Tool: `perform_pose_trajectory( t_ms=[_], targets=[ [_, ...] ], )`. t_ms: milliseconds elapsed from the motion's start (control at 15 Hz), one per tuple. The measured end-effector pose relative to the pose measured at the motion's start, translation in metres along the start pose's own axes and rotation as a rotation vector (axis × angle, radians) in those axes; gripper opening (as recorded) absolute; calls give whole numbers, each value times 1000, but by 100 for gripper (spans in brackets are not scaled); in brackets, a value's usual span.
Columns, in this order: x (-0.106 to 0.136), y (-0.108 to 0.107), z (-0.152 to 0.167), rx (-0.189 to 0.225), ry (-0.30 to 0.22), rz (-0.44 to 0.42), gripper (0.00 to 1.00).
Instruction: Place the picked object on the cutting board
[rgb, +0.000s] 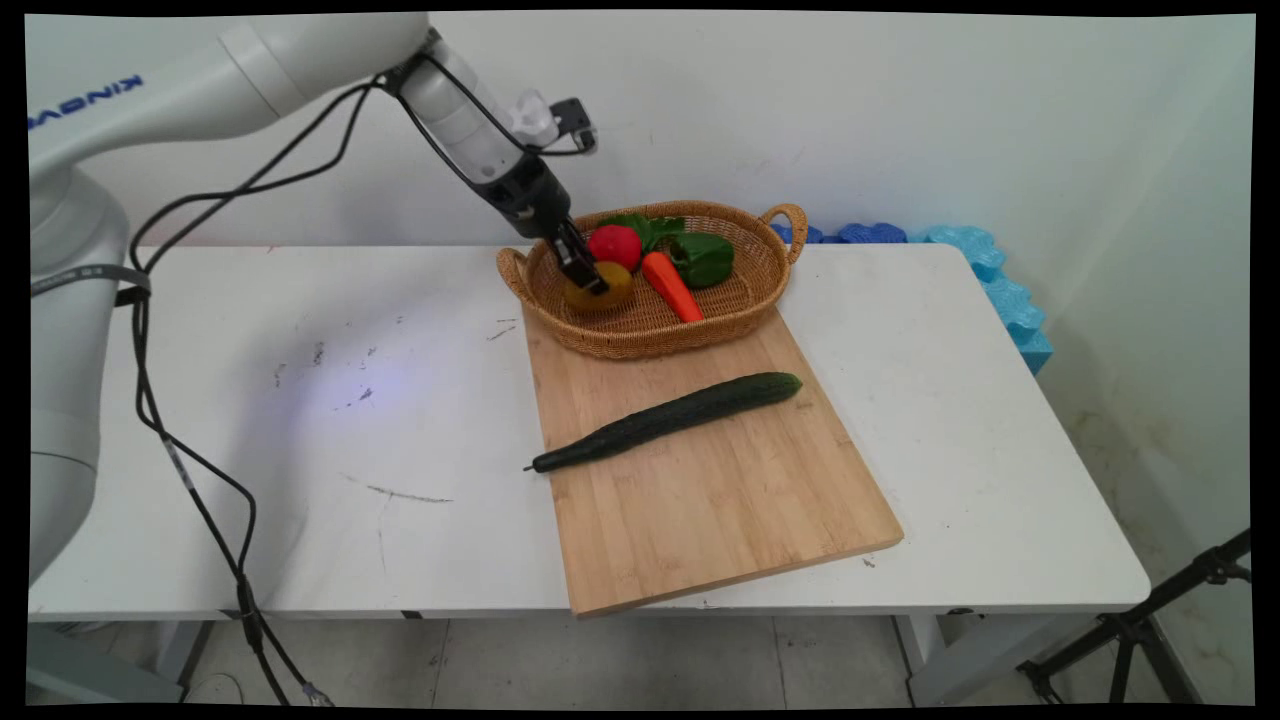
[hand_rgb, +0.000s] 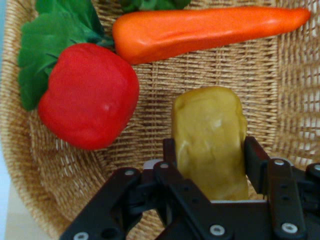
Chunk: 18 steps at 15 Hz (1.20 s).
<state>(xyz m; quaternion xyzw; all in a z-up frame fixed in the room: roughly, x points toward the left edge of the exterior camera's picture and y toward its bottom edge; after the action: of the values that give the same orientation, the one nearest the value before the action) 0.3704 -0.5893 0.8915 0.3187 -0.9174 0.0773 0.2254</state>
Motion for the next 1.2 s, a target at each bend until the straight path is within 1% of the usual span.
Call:
perform_pose_trajectory(
  t_ms=[267,400,533,667,800,933,1200],
  targets=[
    [1,13,-55,-1,51,-36,0],
    [4,21,-88,-3,85,-47,0],
    [8,30,-116,-5,116,-56,0],
    [15,42,-137,-11,144,-71,0],
    [24,58,-151,-19,171,-91,0],
    [34,76,-158,-25,194,-112,0],
    [48,107,-158,-30,215,-139,0]
  ],
)
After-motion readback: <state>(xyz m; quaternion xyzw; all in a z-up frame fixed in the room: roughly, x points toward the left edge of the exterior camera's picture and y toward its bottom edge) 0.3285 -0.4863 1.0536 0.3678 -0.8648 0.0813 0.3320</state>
